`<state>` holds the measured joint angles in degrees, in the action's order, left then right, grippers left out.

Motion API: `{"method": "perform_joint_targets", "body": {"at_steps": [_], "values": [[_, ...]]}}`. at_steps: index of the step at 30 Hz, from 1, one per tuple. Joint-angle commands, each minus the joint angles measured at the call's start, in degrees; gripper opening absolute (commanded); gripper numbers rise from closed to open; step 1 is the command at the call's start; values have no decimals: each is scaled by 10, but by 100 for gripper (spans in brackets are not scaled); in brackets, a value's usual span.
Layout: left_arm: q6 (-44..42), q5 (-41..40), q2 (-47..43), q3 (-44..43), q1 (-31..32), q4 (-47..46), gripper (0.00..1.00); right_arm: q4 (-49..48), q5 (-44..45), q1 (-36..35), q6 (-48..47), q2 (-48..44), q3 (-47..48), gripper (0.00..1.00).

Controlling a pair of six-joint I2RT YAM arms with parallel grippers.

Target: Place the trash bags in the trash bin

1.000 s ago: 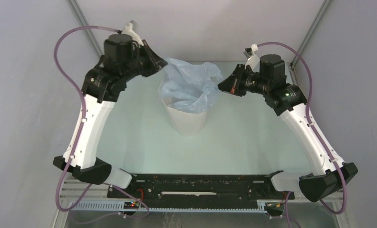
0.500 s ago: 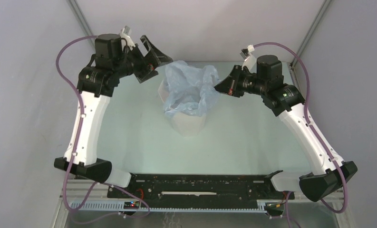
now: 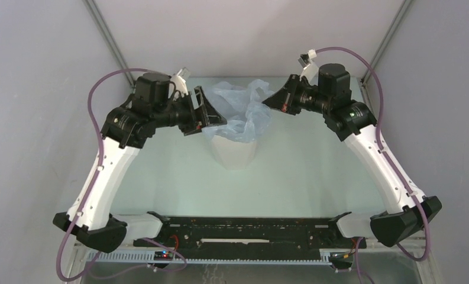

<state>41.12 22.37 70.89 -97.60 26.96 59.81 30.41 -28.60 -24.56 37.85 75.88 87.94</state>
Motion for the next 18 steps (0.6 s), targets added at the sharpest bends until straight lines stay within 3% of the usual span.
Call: {"method": "perform_joint_targets", "body": {"at_steps": [1,3,5,6,8,14,18], "values": [[-14,24,25,-22,2,-13,60,-54,-1,-25,25,23,25,0],[-26,2,33,-42,1,-4,38,-69,5,-39,30,41,32,0],[-49,-55,43,-74,-4,34,11,-78,28,-54,29,60,44,0],[-59,-93,47,-84,-11,63,3,-86,35,-58,30,70,51,0],[-66,-145,50,-91,-42,87,0,-92,40,-63,29,97,73,0],[-61,-189,65,-76,-126,40,0,-85,68,-67,0,182,145,0],[-70,-144,89,-61,-123,9,0,-38,85,-65,-41,200,136,0]]}}
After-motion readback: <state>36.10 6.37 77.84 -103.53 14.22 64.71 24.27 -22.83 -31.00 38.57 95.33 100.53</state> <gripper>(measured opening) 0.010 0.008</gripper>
